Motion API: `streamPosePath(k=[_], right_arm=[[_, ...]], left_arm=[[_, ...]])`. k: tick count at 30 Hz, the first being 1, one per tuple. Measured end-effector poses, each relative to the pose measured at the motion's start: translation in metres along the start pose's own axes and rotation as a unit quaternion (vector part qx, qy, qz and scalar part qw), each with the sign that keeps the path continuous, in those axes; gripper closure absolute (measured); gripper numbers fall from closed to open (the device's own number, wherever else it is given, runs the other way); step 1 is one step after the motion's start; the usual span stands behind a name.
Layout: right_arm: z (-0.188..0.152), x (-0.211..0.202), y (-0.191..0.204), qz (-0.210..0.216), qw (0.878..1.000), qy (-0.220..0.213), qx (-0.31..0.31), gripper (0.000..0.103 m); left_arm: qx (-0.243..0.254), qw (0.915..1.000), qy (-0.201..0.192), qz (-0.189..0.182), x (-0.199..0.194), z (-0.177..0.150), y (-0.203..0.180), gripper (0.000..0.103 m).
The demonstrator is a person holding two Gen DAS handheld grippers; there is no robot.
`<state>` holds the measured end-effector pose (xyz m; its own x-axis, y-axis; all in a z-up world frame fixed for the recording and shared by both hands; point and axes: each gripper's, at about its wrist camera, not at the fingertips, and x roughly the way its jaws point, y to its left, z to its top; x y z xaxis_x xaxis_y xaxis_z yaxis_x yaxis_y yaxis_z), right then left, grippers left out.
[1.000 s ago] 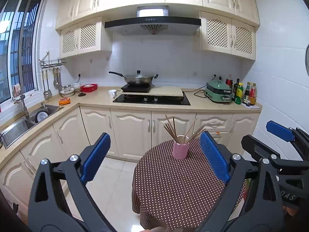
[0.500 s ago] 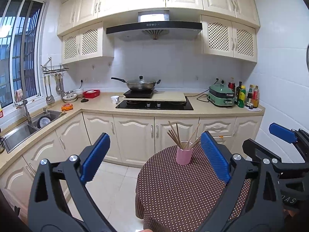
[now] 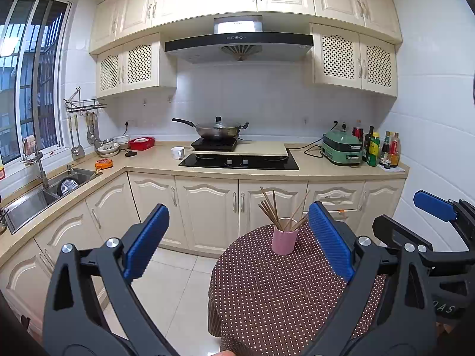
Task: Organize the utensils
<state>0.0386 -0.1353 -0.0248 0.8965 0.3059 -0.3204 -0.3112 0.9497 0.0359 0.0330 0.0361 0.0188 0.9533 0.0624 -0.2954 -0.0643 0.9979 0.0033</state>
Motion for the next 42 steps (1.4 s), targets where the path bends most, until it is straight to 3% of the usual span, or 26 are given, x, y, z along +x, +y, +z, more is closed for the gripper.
streamPosePath(k=[42], right_arm=[[0.0033,0.0042,0.0005,0.009,1.0,0.002,0.002,0.021]], left_arm=[[0.002,0.9999,-0.008,0.011,-0.0038,0.0039,0.0031,0.01]])
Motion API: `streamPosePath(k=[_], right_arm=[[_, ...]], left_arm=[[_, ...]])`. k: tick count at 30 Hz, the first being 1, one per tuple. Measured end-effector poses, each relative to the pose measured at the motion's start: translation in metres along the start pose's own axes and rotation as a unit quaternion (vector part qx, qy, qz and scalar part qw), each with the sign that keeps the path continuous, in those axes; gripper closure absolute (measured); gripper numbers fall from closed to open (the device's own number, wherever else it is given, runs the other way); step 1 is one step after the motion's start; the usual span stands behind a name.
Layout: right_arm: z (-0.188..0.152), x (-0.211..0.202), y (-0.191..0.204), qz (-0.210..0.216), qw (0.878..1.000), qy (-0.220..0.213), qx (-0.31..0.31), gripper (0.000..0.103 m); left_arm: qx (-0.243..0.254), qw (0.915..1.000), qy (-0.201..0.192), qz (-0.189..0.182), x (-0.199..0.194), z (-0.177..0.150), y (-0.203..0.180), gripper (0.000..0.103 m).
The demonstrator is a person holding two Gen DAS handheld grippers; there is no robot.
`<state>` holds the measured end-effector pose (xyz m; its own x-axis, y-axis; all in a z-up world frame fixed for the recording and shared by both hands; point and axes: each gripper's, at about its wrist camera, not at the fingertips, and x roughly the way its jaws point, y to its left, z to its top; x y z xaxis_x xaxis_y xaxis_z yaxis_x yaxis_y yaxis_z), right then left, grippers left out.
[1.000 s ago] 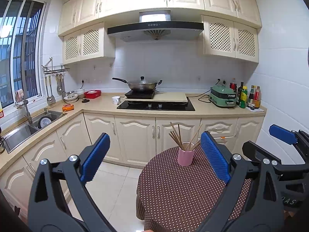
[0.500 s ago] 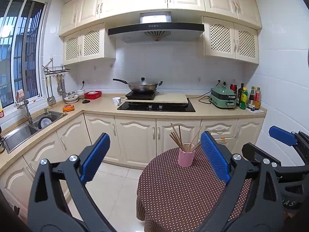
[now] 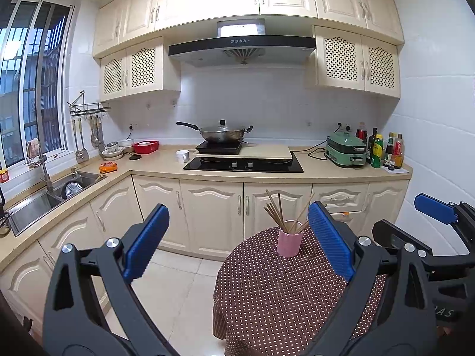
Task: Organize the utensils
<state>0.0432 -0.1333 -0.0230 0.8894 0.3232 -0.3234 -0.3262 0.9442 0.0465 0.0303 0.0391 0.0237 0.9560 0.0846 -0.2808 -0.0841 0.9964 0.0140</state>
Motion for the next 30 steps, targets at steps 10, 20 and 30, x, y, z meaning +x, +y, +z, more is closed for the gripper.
streamPosePath(k=[10,20,30], right_arm=[[0.0008,0.001,-0.0017,0.001,1.0,-0.001,-0.001,0.021],[0.0006,0.0012,-0.0021,0.002,1.0,-0.001,-0.001,0.021],[0.0002,-0.0004,-0.0035,0.001,1.0,-0.002,0.0,0.021]], left_arm=[[0.0,1.0,-0.001,0.002,0.0001,0.0024,-0.0003,0.01],[0.001,1.0,-0.002,0.002,-0.0003,0.0023,-0.0004,0.01],[0.001,1.0,-0.002,0.001,0.0007,0.0031,-0.0004,0.01]])
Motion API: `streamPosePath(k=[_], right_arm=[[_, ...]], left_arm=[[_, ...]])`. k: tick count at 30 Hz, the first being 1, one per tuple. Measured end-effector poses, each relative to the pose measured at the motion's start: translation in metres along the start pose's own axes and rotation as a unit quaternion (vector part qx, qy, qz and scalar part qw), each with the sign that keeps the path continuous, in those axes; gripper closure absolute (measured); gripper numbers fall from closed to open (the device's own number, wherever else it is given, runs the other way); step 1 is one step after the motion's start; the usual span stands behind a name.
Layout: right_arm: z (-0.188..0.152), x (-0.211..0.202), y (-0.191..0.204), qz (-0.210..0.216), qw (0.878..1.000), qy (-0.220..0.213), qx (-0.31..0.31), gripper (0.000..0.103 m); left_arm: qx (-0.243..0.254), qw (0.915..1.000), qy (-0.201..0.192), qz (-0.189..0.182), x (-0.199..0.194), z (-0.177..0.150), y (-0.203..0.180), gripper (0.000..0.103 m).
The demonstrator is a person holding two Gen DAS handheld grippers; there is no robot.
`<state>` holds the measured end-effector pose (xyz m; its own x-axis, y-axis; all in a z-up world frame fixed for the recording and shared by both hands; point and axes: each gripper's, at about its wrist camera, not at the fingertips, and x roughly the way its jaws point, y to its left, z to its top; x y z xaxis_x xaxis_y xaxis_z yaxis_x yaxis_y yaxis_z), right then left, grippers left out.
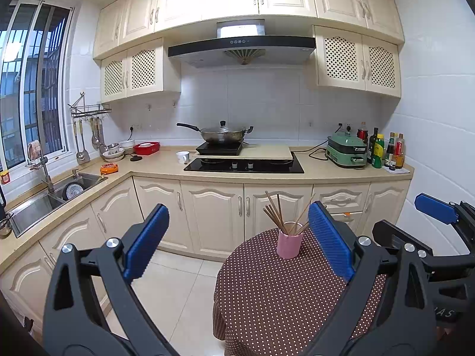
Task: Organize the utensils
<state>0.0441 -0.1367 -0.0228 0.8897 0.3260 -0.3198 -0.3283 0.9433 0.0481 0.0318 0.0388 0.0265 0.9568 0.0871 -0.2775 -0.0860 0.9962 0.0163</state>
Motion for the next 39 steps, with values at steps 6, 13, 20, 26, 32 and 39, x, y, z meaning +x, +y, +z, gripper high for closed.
streamPosePath(k=[6,13,20,26,32,39], right_arm=[[0.0,-0.001,0.0,0.001,1.0,0.0,0.001,0.02],[0.0,-0.001,-0.001,0.0,1.0,0.002,0.001,0.02],[0.001,0.0,-0.001,-0.001,1.0,0.003,0.003,0.02],[0.001,0.0,-0.001,-0.001,1.0,0.005,0.005,0.02],[0.0,0.003,0.0,-0.001,1.0,0.008,0.007,0.02],[0.001,0.006,0.0,-0.002,1.0,0.009,0.008,0.02]], left_arm=[[0.0,1.0,0.0,0.0,0.0,0.0,0.0,0.01],[0.001,1.0,0.002,-0.001,0.002,0.001,0.001,0.01],[0.001,1.0,0.002,-0.003,0.003,0.0,0.002,0.01],[0.001,1.0,0.003,-0.003,0.004,-0.001,0.003,0.01],[0.003,1.0,0.005,-0.004,0.009,-0.003,0.004,0.01],[0.005,1.0,0.007,-0.003,0.012,-0.006,0.007,0.01]])
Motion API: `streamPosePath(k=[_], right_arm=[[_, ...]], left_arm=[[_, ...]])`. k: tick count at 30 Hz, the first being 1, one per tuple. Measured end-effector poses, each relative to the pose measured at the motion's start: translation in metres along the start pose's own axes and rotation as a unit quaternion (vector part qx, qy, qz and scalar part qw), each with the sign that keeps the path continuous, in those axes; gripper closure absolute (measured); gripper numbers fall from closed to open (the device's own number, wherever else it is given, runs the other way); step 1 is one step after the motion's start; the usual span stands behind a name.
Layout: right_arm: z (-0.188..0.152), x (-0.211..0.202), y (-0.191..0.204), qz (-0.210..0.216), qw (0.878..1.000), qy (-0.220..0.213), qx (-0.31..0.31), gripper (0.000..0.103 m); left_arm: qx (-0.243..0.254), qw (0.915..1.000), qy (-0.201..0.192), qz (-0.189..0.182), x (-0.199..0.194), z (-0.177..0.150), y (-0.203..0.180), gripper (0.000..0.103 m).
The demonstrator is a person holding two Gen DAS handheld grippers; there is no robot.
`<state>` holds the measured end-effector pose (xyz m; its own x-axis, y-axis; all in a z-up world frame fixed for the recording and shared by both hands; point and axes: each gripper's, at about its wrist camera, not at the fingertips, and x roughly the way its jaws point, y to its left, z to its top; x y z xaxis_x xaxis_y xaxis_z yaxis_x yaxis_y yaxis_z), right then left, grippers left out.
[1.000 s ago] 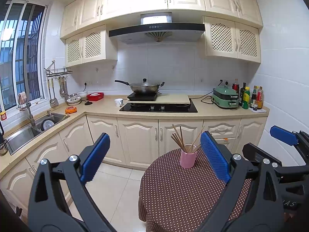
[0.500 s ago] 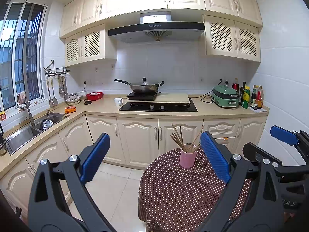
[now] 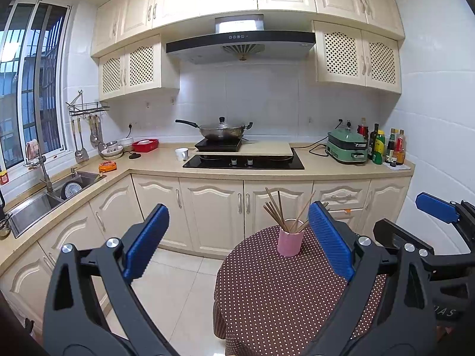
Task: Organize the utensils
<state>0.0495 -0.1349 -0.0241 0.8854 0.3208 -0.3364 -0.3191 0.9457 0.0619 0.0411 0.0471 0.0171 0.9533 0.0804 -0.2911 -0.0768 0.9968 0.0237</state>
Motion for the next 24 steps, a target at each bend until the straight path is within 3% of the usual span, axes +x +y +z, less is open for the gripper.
streamPosePath(k=[24], right_arm=[[-0.001,0.016,-0.002,0.0,1.0,0.009,0.007,0.019]], left_arm=[[0.005,0.9999,0.009,0.005,0.018,0.003,0.003,0.01]])
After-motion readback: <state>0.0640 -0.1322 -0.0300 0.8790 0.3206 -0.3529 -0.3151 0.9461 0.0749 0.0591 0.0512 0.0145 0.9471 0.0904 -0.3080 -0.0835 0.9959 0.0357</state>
